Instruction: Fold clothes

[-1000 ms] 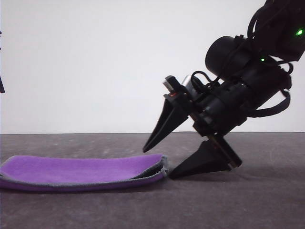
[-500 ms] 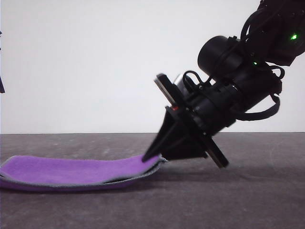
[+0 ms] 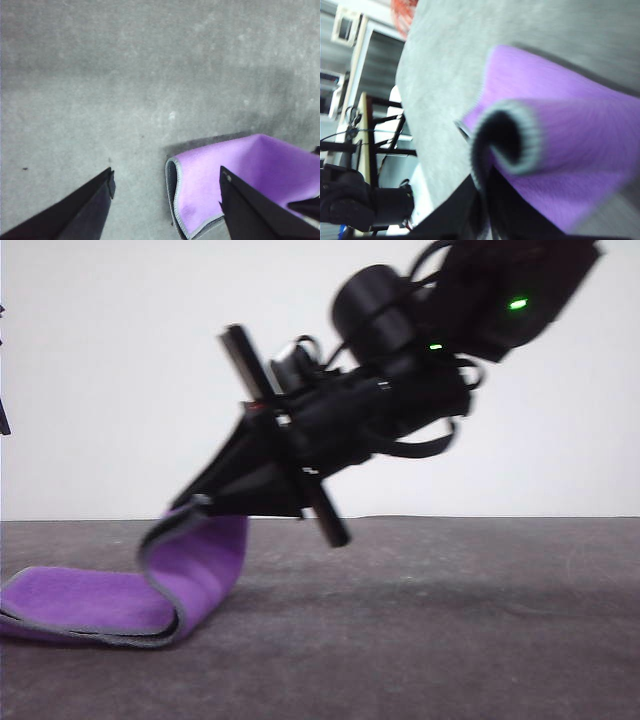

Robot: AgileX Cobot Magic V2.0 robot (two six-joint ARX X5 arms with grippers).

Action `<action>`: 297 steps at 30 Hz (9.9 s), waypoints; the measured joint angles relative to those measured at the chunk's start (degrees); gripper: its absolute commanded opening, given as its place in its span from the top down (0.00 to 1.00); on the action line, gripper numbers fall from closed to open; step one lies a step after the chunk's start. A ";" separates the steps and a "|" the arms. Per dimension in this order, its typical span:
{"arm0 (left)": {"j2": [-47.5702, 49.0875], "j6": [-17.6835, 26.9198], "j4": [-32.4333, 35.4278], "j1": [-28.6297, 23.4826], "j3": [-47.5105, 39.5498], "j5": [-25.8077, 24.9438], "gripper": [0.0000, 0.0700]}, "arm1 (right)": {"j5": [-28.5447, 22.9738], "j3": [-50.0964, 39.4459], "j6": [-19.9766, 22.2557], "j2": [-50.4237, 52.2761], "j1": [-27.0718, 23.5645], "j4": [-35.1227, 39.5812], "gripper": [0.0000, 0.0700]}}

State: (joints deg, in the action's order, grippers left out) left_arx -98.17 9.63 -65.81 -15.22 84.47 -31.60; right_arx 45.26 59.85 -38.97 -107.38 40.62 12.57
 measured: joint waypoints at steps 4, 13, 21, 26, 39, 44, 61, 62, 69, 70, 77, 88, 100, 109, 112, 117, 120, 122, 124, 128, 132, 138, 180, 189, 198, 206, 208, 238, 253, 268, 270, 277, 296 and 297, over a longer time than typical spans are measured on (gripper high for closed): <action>0.00 0.00 0.05 0.00 0.00 0.01 0.43 | 0.10 4.69 -0.42 -3.48 1.99 -0.86 0.99; 0.00 0.00 0.45 0.00 0.00 0.01 0.43 | 0.32 9.06 -0.99 -6.64 4.72 -1.17 0.99; 0.00 -0.02 0.47 0.02 0.00 0.00 0.43 | 0.77 9.23 -1.35 -7.01 5.10 -1.15 0.96; 0.00 0.00 0.47 0.02 0.00 -0.01 0.43 | 3.72 9.23 -1.39 -7.01 5.15 0.82 0.75; 0.00 -0.01 0.48 0.02 0.00 -0.01 0.43 | 4.47 9.28 -1.41 -7.01 5.82 1.84 0.46; 0.00 0.00 0.51 0.02 0.00 -0.01 0.43 | 5.44 9.28 -1.04 -7.01 5.53 1.80 0.46; 0.00 0.00 0.99 1.22 0.00 -0.16 0.43 | -14.67 9.32 22.33 11.04 -7.20 -29.25 0.46; 0.00 0.00 1.00 1.49 0.00 -0.17 0.43 | -16.90 9.32 23.93 12.51 -8.35 -31.53 0.46; 0.00 0.00 1.19 2.49 0.00 -0.19 0.43 | -27.30 9.32 33.41 21.10 -18.29 -44.45 0.46; 0.00 0.00 1.19 2.52 0.00 -0.20 0.43 | -27.46 9.32 34.47 22.07 -20.04 -45.67 0.46; 0.00 0.00 1.15 3.67 0.00 -0.19 0.43 | -27.79 9.32 40.11 27.37 -32.33 -50.58 0.46; 0.00 0.42 1.24 5.59 0.00 -0.21 0.98 | -23.87 9.32 42.05 27.74 -38.70 -51.41 0.99; 0.00 -1.38 2.58 5.70 0.00 -0.21 0.98 | -22.94 9.32 43.06 27.74 -38.68 -51.46 0.99; 0.00 -1.54 2.63 5.70 0.00 -0.21 0.98 | -22.96 9.32 43.07 27.74 -38.68 -51.44 0.99; 0.00 -1.53 2.66 5.70 0.00 -0.16 0.98 | -22.96 9.32 43.07 27.74 -38.68 -51.43 0.99; 0.90 -3.18 3.42 5.70 -0.57 2.44 0.98 | -22.96 9.32 43.07 27.74 -38.68 -51.40 0.99; 5.98 -6.29 9.32 5.70 -4.70 9.15 0.98 | -22.94 9.32 43.07 27.74 -38.68 -51.40 0.99; 11.43 -7.71 14.52 5.90 -9.08 12.36 0.98 | -22.94 9.32 43.07 27.74 -38.68 -51.38 0.99; 17.85 -8.45 20.26 6.36 -14.37 14.61 0.98 | -22.94 9.32 43.07 27.74 -38.68 -51.38 0.99; 30.95 -9.96 31.98 8.81 -28.02 21.76 0.98 | -22.94 9.32 43.07 27.74 -38.68 -51.38 0.99; 42.63 -11.67 39.13 12.34 -41.22 29.10 0.98 | -22.94 9.32 43.07 27.74 -38.68 -51.38 0.99; 61.81 -13.44 42.40 15.91 -56.56 31.43 0.98 | -22.94 9.32 43.09 27.74 -38.68 -51.37 0.99; 97.81 -15.04 45.45 12.35 -79.38 31.72 0.98 | -22.94 9.32 43.11 27.74 -38.68 -51.37 0.99; 97.81 -15.04 45.45 12.35 -79.38 31.72 0.98 | -22.94 9.32 43.11 27.74 -38.68 -51.36 0.99; 97.81 -15.03 45.45 12.35 -79.38 31.72 0.98 | -23.27 9.32 44.04 28.16 -38.78 -48.55 0.99; 97.81 -15.04 45.45 12.35 -79.38 31.72 0.98 | -35.30 8.00 45.13 36.87 -39.25 -48.01 0.99; 97.81 -15.04 45.45 12.35 -79.38 31.74 0.98 | -39.48 5.57 45.14 40.15 -39.25 -46.60 0.99; 97.81 -15.04 45.45 12.35 -79.38 31.72 0.98 | -49.63 -50.94 40.14 105.08 -39.45 -27.25 0.99; 97.81 -15.04 45.45 12.35 -79.38 31.74 0.98 | -49.75 -56.49 39.97 107.08 -39.45 -28.09 0.99; 97.81 -15.04 45.45 12.35 -79.38 31.74 0.98 | -49.53 -58.17 37.19 107.01 -39.45 -24.03 0.99; 97.81 -15.04 45.45 12.35 -79.38 31.73 0.98 | -49.46 -58.21 37.15 107.01 -39.45 -23.84 0.99; 97.81 -15.04 45.45 12.35 -79.38 31.72 0.98 | -49.38 -58.57 37.10 107.01 -39.32 -22.91 0.99; 97.81 -15.04 45.45 12.35 -79.38 31.73 0.98 | -49.38 -58.83 37.04 107.01 -43.01 -22.13 0.99; 97.81 -15.04 45.45 12.35 -79.38 31.74 0.98 | -49.38 -58.83 37.04 107.01 -43.14 -22.15 0.99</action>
State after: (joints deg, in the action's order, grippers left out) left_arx -0.36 -5.41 -20.36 -2.87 5.08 0.14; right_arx -4.12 1.02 -1.93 -0.36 -2.52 -9.58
